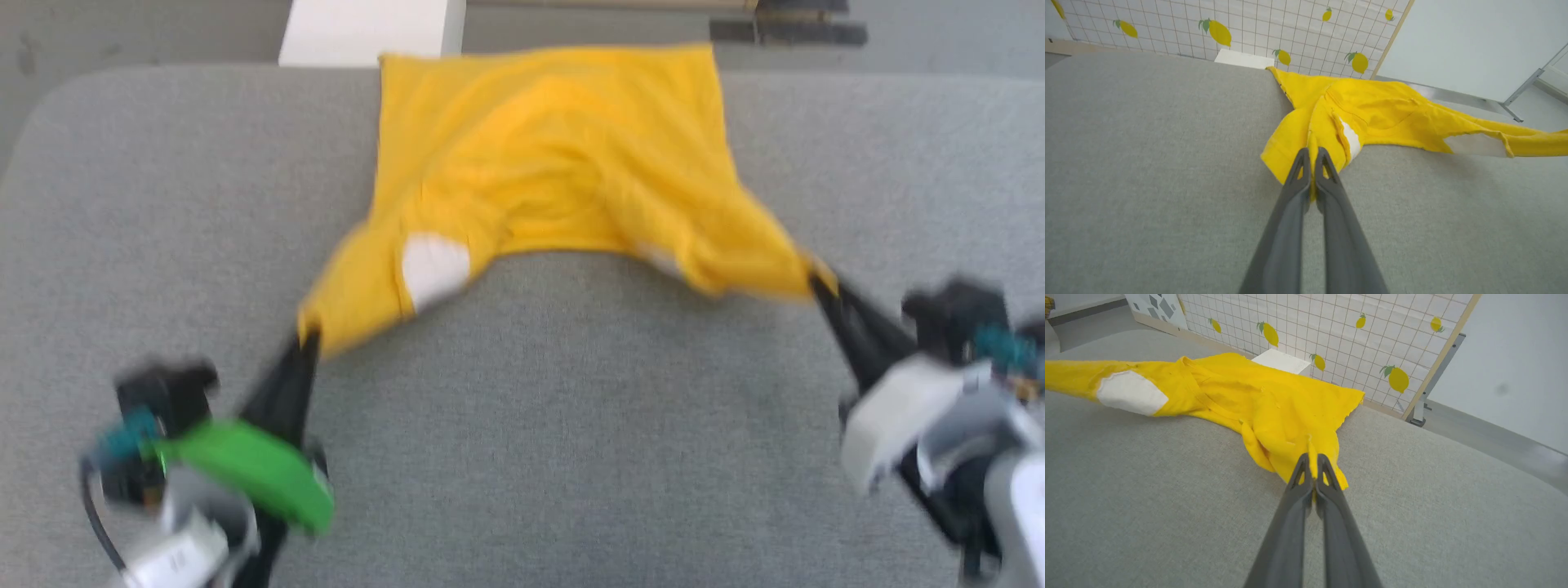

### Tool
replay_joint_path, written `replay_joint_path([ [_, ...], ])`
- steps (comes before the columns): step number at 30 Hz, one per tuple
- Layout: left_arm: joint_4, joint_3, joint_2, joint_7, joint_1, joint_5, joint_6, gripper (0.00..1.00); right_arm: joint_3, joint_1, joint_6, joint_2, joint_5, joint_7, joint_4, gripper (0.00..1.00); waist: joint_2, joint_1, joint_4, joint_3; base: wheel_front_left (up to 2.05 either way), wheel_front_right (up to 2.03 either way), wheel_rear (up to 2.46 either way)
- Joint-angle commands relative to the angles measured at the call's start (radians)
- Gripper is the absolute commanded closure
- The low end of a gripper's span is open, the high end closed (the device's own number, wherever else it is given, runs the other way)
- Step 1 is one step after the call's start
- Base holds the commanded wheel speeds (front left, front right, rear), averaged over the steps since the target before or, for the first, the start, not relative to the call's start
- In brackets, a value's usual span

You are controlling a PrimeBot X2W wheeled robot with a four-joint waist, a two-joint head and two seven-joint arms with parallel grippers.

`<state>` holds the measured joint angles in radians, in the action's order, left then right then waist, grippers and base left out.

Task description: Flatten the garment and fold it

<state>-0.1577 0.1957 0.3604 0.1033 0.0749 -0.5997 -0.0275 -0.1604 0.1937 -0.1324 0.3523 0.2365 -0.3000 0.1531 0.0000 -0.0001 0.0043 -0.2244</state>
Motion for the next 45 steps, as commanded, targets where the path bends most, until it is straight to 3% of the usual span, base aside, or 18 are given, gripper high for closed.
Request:
replay_joint_path([
  [1, 0.005, 0.004, 0.01, 0.004, -0.05, -0.002, -0.008, 1.0, 0.021, -0.05, 0.002, -0.017, 0.004, -0.004, 0.009, 1.0, 0.0, 0.0001, -0.004, 0.056, 0.0, 0.0, 0.0],
  [10, 0.069, 0.064, 0.063, 0.127, -0.278, -0.05, 0.008, 1.0, 0.125, -0.363, 0.002, -0.074, 0.029, -0.016, 0.003, 1.0, 0.0, 0.0001, -0.006, 0.115, 0.0, 0.0, 0.0],
  [17, 0.102, 0.084, 0.13, 0.255, -0.402, -0.077, -0.013, 1.0, 0.159, -0.547, 0.002, -0.077, 0.084, -0.045, -0.051, 1.0, 0.0, 0.0001, -0.003, 0.141, 0.0, 0.0, 0.0],
  [28, 0.084, 0.075, 0.192, 0.329, -0.468, -0.093, -0.038, 1.0, 0.179, -0.648, 0.002, -0.061, 0.104, -0.105, -0.106, 1.0, 0.0, 0.0001, 0.011, 0.161, 0.0, 0.0, 0.0],
  [35, 0.036, 0.033, 0.16, 0.256, -0.447, -0.119, -0.04, 1.0, 0.185, -0.62, 0.002, -0.085, 0.082, -0.066, -0.136, 1.0, 0.0, 0.0001, 0.017, 0.177, 0.0, 0.0, 0.0],
  [36, 0.027, 0.03, 0.153, 0.247, -0.442, -0.124, -0.039, 1.0, 0.185, -0.612, 0.002, -0.09, 0.079, -0.057, -0.14, 0.83, 0.0, 0.0001, 0.017, 0.178, 0.0, 0.0, 0.0],
  [37, 0.013, 0.027, 0.146, 0.238, -0.437, -0.129, -0.038, 1.0, 0.18, -0.601, 0.002, -0.095, 0.077, -0.052, -0.146, 0.29, 0.0, 0.0001, 0.018, 0.18, 0.0, 0.0, 0.0],
  [38, 0.002, 0.026, 0.141, 0.232, -0.432, -0.13, -0.039, 1.0, 0.178, -0.593, 0.002, -0.1, 0.076, -0.048, -0.15, 0.0, 0.0, 0.0001, 0.018, 0.181, 0.0, 0.0, 0.0],
  [42, -0.051, 0.028, 0.131, 0.224, -0.414, -0.126, -0.043, 1.0, 0.186, -0.551, 0.002, -0.117, 0.114, -0.046, -0.121, 0.0, 0.0, 0.0001, 0.025, 0.174, 0.0, 0.0, 0.0],
  [45, -0.096, 0.029, 0.128, 0.224, -0.405, -0.125, -0.049, 1.0, 0.222, -0.494, 0.002, -0.107, 0.184, -0.088, -0.027, 0.0, 0.0, 0.0001, 0.03, 0.149, 0.0, 0.0, 0.0],
])
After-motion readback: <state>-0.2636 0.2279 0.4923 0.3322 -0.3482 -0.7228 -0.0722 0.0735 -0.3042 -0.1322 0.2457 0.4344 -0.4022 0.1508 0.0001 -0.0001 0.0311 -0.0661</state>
